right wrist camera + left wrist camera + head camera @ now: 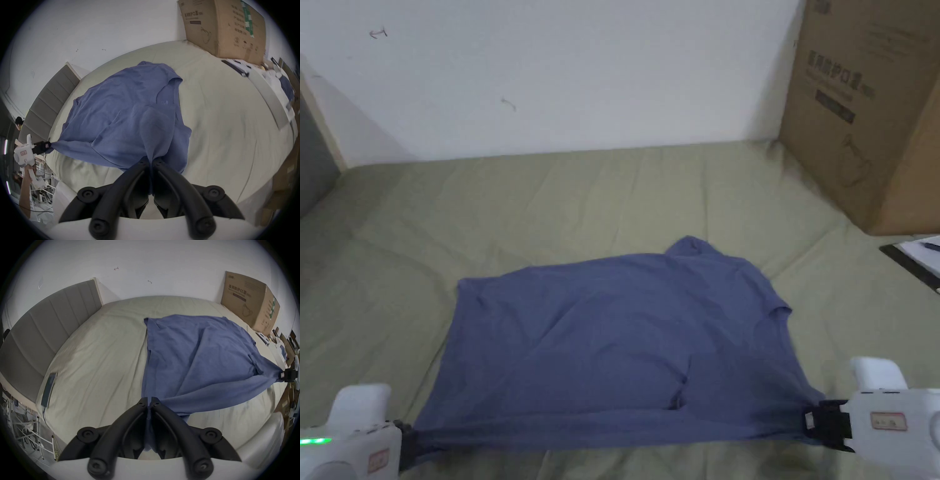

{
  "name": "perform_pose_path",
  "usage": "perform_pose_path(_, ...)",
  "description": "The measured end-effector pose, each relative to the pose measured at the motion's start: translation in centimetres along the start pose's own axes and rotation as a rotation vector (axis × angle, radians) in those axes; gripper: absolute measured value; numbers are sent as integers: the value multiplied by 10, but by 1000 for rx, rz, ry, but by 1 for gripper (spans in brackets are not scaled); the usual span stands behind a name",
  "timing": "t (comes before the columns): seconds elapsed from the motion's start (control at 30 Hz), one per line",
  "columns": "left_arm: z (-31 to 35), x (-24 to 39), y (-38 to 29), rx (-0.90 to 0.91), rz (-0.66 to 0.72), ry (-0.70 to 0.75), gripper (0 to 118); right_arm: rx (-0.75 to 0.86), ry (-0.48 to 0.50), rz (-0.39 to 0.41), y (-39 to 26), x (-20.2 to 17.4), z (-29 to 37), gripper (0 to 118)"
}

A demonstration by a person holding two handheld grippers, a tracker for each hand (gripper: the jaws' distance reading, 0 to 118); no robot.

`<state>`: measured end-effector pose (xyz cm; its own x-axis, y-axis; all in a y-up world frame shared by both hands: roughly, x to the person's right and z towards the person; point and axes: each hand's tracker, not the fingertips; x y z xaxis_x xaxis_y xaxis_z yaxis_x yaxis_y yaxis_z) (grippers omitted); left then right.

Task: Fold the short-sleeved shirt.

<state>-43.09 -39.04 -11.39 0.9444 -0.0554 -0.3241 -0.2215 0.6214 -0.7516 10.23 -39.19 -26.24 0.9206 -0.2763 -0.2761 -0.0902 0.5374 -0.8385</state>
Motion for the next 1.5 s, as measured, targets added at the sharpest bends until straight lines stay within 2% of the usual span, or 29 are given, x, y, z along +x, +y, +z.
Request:
perform_pose_path(0.17,15,-4,-41,-10,6,8,0,-15,-22,24,-50,-2,6,3)
perform_pose_path(0.3,19,-2,-56,-14,36,4,0,-25,-8,-21,-69,0,10,3)
perform_pose_path(0.43,21,-5,-63,-6,52,-9,0,-9,-25,-21,-75,1,7,3)
perform_pose_path(0.47,21,-5,-63,-1,56,-13,1,1,-21,-22,-76,1,5,4)
perform_pose_path(0.5,21,-4,-62,2,57,-15,5,6,-25,-22,-74,0,4,16)
perform_pose_path(0.53,20,-8,-62,14,63,-30,15,2,-28,-24,-72,0,2,37)
perform_pose_path(0.57,22,-9,-61,20,71,-41,35,-26,-27,-24,-71,0,1,63)
perform_pose_path(0.6,25,-10,-60,28,82,-48,70,-46,-17,-19,-71,-1,1,89)
perform_pose_path(0.63,27,-12,-58,25,91,-79,93,-47,-8,-10,-71,-2,1,94)
perform_pose_path(0.67,32,-17,-58,18,107,-116,106,-42,-9,1,-73,-4,4,92)
perform_pose_path(0.7,36,-19,-59,27,122,-130,111,-27,-15,13,-73,-5,9,92)
perform_pose_path(0.8,58,-23,-65,71,143,-160,111,20,-35,20,-71,-6,24,92)
perform_pose_path(0.9,76,-21,-75,71,139,-138,111,80,-3,26,-68,-9,48,91)
perform_pose_path(0.93,84,-19,-82,74,141,-125,110,98,21,31,-69,-12,57,87)
perform_pose_path(0.97,90,-18,-89,81,143,-117,109,119,54,25,-71,-13,65,77)
perform_pose_path(1.0,94,-16,-96,88,138,-109,100,131,82,22,-74,-14,71,58)
perform_pose_path(1.03,99,-14,-104,101,132,-98,79,134,91,20,-77,-15,75,41)
perform_pose_path(1.07,95,-18,-109,104,112,-78,46,134,82,22,-81,-17,76,25)
perform_pose_path(1.1,92,-17,-114,92,94,-56,5,138,74,29,-84,-19,76,9)
perform_pose_path(1.13,90,-16,-120,88,83,-20,1,148,47,42,-87,-21,75,4)
perform_pose_path(1.17,88,-17,-125,82,87,-26,0,151,43,50,-90,-26,74,0)
perform_pose_path(1.27,80,-24,-132,41,154,-49,0,136,53,33,-94,-26,68,0)
perform_pose_path(1.43,77,-32,-125,71,167,-25,0,124,62,2,-97,-26,62,0)
perform_pose_path(1.47,75,-32,-120,73,169,-24,7,122,59,1,-97,-26,61,0)
perform_pose_path(1.5,73,-32,-118,76,168,-23,30,118,56,-2,-97,-25,61,0)
